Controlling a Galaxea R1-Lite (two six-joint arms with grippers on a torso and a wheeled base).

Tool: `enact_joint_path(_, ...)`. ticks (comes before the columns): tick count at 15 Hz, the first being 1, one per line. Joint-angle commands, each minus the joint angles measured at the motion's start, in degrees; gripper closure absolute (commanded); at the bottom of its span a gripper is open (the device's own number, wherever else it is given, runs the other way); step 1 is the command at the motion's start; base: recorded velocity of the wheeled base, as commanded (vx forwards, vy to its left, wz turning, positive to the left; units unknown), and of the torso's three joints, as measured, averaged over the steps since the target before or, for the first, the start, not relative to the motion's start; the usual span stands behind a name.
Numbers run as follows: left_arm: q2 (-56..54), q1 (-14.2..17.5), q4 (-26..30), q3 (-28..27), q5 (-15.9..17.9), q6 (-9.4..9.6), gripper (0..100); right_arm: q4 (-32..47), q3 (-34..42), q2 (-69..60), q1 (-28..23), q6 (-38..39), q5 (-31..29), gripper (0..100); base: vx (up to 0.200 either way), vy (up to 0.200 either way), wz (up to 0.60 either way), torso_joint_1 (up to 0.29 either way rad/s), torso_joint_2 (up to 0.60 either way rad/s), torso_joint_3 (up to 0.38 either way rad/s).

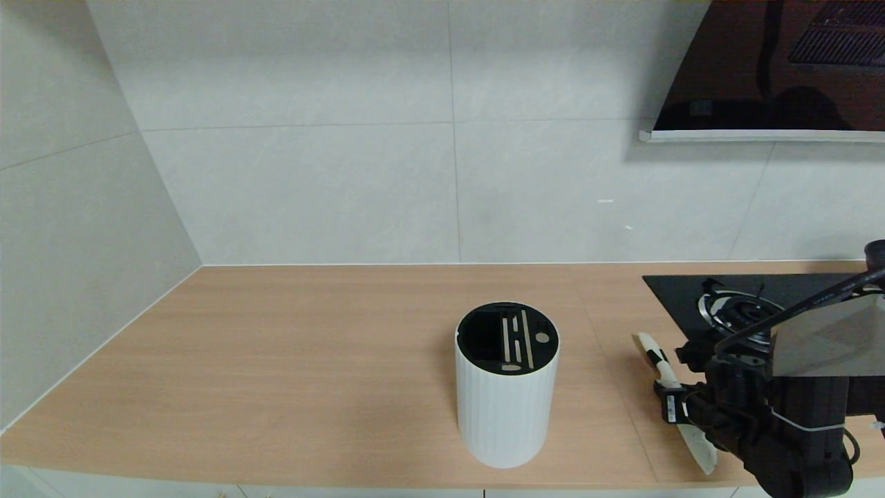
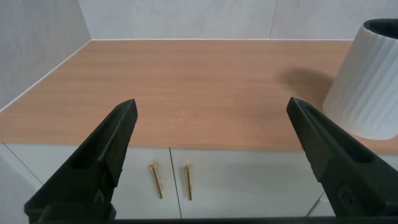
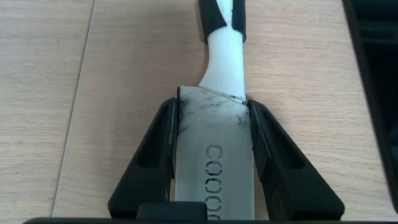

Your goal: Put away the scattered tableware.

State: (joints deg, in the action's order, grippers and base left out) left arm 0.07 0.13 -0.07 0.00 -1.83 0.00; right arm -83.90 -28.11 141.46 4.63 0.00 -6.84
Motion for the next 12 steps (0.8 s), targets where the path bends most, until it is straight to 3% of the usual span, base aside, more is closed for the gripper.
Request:
enact_joint_path(1, 0.01, 0.04, -0.01, 0.00, -0.02, 0.00, 0, 1.37, 1.74, -5.58, -0.06, 0.09, 0.07, 100, 0.000, 0.000, 0.00, 0.000, 0.00, 0.000)
enact_joint_path(7, 0.01, 0.04, -0.01, 0.00, 0.07, 0.35, 0, 16.75, 5.17, -28.17, 3.19, 4.83, 0.86, 100, 0.000, 0.000, 0.00, 0.000, 0.00, 0.000)
enact_joint_path(12, 0.01, -0.05, -0.28, -0.09, 0.33, 2.81, 0, 25.62, 7.11, -43.37, 7.67, 5.62, 4.20, 100, 0.000, 0.000, 0.00, 0.000, 0.00, 0.000)
